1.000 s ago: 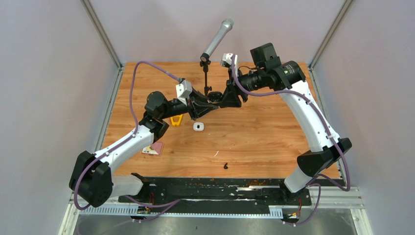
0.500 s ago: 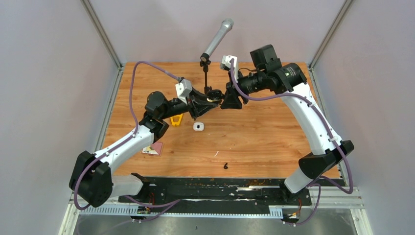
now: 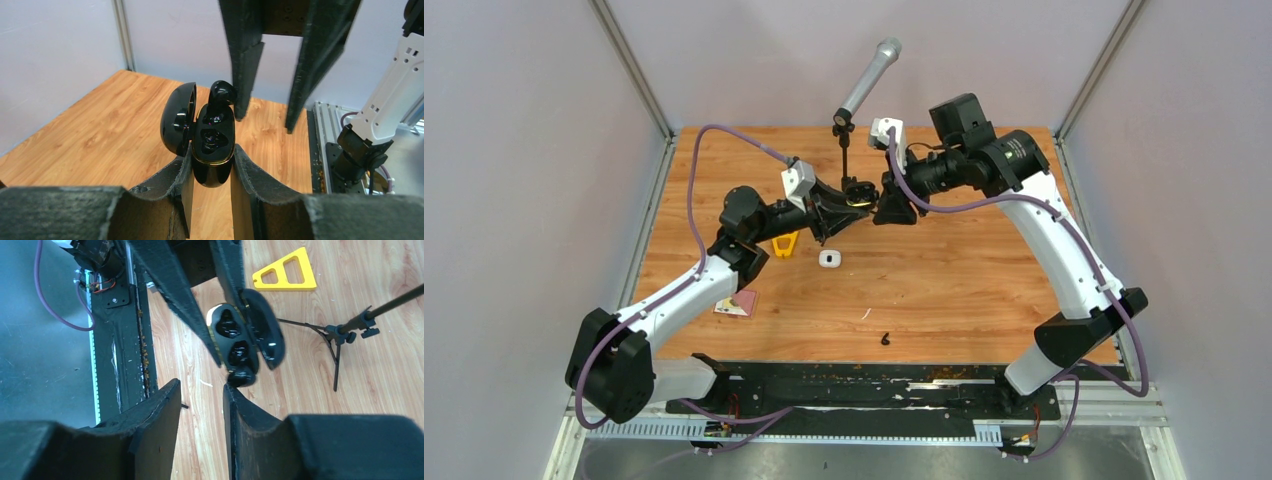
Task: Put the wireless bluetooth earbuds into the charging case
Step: Adjust the right earbud in the right side groove of the charging case.
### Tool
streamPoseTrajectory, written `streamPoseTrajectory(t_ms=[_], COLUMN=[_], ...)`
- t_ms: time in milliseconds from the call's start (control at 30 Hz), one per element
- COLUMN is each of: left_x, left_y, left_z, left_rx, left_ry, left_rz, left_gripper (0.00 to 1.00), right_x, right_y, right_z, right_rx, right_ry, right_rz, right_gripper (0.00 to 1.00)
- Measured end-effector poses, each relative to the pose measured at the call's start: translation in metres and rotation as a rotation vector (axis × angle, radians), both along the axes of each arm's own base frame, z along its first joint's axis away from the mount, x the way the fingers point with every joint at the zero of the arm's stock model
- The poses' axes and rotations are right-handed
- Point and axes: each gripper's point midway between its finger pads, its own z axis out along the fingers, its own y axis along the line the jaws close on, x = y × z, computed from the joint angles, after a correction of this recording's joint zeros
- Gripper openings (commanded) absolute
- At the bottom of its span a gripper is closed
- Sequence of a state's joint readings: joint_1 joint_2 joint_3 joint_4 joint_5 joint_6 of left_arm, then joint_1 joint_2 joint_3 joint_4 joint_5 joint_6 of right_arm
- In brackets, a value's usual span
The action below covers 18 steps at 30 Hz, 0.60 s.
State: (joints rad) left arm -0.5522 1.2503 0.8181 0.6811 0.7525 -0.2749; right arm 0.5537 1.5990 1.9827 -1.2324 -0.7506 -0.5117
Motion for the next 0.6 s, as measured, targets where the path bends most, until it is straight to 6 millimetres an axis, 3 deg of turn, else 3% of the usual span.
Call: streamPoseTrajectory(t_ms=[433, 600], left_x=[0.002, -0.001], left_y=[-0.001, -0.001], left_z=[-0.006, -0.007], left_rx=[0.013, 0.017], left_ry=[0.017, 0.014], left_rz=[-0.003, -0.018], left_gripper=[0.00, 0.00], right_x=[-0.012, -0.019], right_y=[0.009, 0.004], right_z=[0.009, 0.025], right_rx=[0.009, 0.020], right_ry=[-0.032, -0.102], right_rz=[0.056, 0.103], right_gripper=[0.34, 0.36])
